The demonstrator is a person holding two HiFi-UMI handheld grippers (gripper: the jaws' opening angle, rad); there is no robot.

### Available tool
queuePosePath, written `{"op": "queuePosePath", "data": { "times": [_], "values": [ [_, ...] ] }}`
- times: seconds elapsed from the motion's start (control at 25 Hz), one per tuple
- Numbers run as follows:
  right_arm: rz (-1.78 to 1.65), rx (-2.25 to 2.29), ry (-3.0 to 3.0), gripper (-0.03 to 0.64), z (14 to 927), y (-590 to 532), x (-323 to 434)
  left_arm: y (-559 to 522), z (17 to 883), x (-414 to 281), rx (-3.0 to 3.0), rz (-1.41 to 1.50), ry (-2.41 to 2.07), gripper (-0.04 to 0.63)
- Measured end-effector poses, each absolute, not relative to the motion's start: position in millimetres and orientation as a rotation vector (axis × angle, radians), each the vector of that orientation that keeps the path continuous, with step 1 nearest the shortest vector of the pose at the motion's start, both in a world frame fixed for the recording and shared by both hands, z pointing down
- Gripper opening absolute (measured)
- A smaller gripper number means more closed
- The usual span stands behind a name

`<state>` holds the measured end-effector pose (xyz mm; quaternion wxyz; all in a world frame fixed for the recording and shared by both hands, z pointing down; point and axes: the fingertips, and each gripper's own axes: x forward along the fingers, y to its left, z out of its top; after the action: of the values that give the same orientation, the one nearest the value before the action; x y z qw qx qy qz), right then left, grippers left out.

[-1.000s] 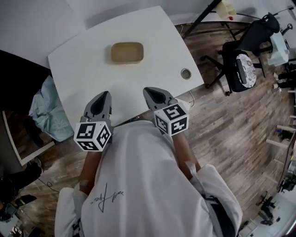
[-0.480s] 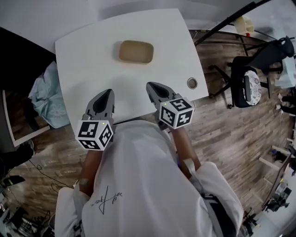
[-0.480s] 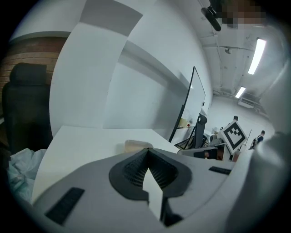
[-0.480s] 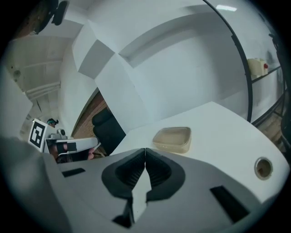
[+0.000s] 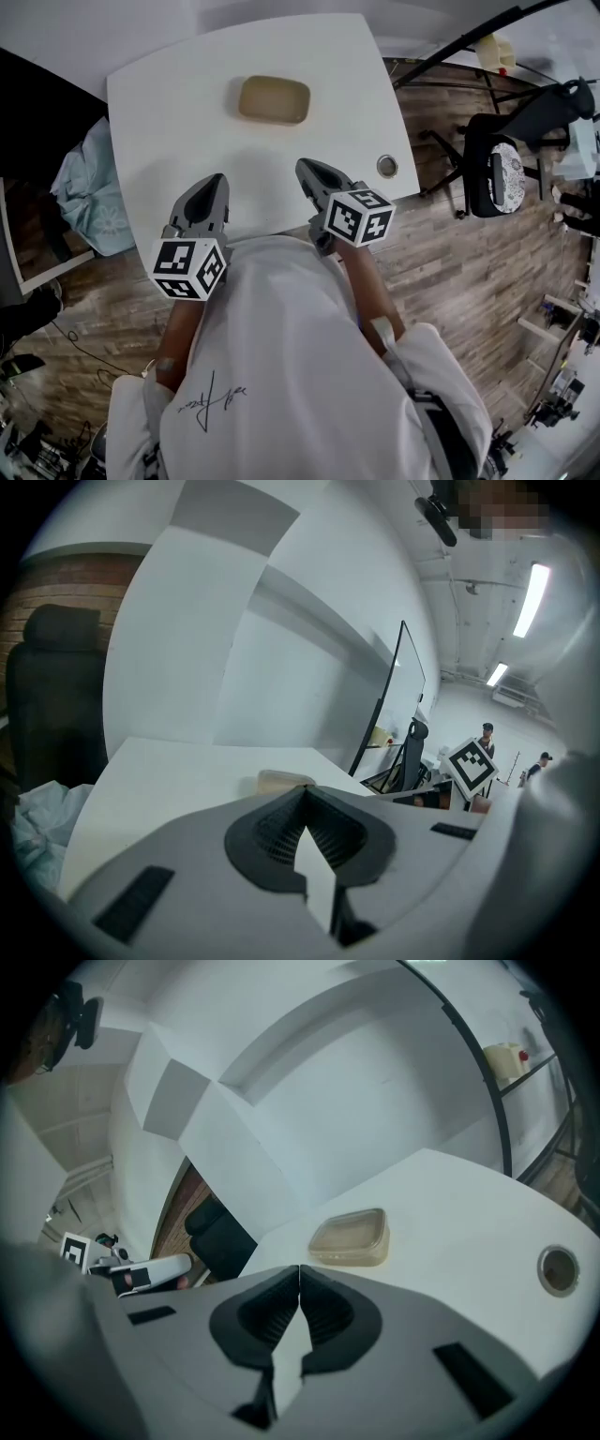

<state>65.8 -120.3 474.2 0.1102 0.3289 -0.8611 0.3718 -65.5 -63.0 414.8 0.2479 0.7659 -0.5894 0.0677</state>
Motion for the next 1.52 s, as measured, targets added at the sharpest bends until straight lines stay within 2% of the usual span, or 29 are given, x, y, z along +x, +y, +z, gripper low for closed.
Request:
{"op": "queuePosePath", "data": {
  "times": [1.52],
  "values": [
    [1.469, 1.071, -2.415, 0.014, 528, -190, 73, -101, 441, -87, 1.993, 0.202, -1.586, 0.003]
  ]
}}
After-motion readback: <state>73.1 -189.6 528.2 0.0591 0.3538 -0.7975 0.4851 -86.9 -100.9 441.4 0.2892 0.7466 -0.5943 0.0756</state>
